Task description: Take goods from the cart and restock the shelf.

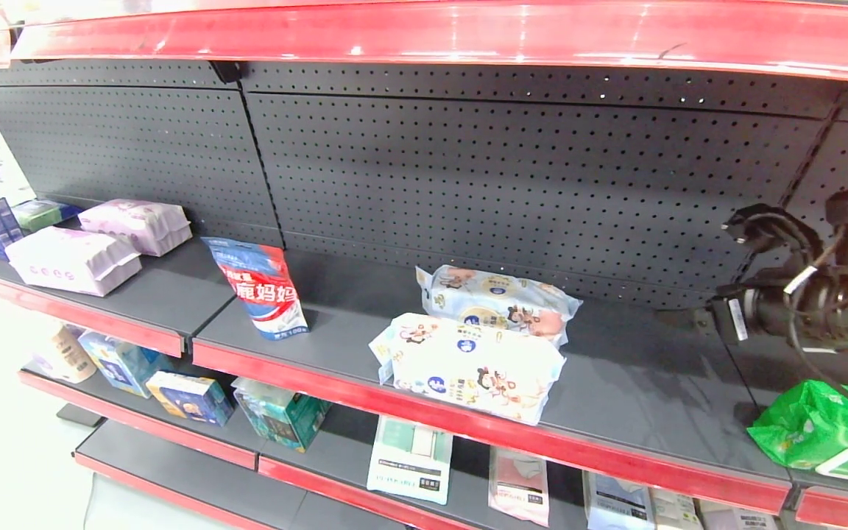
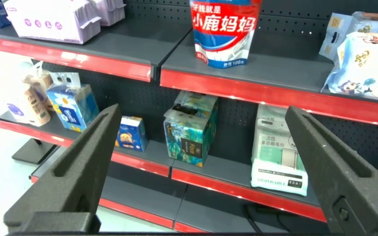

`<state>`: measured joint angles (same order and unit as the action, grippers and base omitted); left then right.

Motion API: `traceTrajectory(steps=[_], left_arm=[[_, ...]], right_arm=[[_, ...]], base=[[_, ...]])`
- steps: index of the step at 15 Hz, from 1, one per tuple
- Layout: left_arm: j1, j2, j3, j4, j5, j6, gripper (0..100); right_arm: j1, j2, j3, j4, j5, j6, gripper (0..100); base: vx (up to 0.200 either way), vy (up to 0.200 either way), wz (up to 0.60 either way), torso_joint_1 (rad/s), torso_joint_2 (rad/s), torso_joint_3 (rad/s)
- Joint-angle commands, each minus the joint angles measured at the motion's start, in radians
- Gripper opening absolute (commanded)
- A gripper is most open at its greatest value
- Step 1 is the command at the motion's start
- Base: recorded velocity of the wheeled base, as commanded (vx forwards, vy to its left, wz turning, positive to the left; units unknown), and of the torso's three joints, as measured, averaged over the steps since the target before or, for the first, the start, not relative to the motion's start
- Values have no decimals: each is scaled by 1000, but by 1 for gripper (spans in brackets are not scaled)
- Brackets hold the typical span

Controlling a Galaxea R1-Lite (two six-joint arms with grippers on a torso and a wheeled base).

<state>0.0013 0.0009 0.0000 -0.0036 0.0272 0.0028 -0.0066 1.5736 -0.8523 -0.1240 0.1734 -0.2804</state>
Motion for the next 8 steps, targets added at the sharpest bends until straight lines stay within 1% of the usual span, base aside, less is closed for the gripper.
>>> traceTrajectory(steps=[1,3,4,5,6,7,8], left_arm=[[0,1,0,-1,0,0,100],[0,1,0,1,0,0,100],[0,1,0,1,0,0,100],[0,1,0,-1,0,0,100],[0,1,0,1,0,0,100],[0,1,0,1,0,0,100],[0,1,0,1,0,0,100]], right_arm=[[-33,-307,203,-6,-17,102,100],[-56,-432,303,-6,-18,115,100],[-85,-534,369,-6,-18,116,100],[-121,-612,404,-8,-28,116,100],[-138,-678,427,-6,-60,116,100],[-141,-827,489,-3,-175,113,100],[-147,-937,533,-3,-218,112,100]], base=[[0,0,0,0,0,0],[0,0,0,0,0,0],[0,0,0,0,0,0],[0,0,0,0,0,0],[0,0,0,0,0,0],[0,0,0,0,0,0],[0,0,0,0,0,0]])
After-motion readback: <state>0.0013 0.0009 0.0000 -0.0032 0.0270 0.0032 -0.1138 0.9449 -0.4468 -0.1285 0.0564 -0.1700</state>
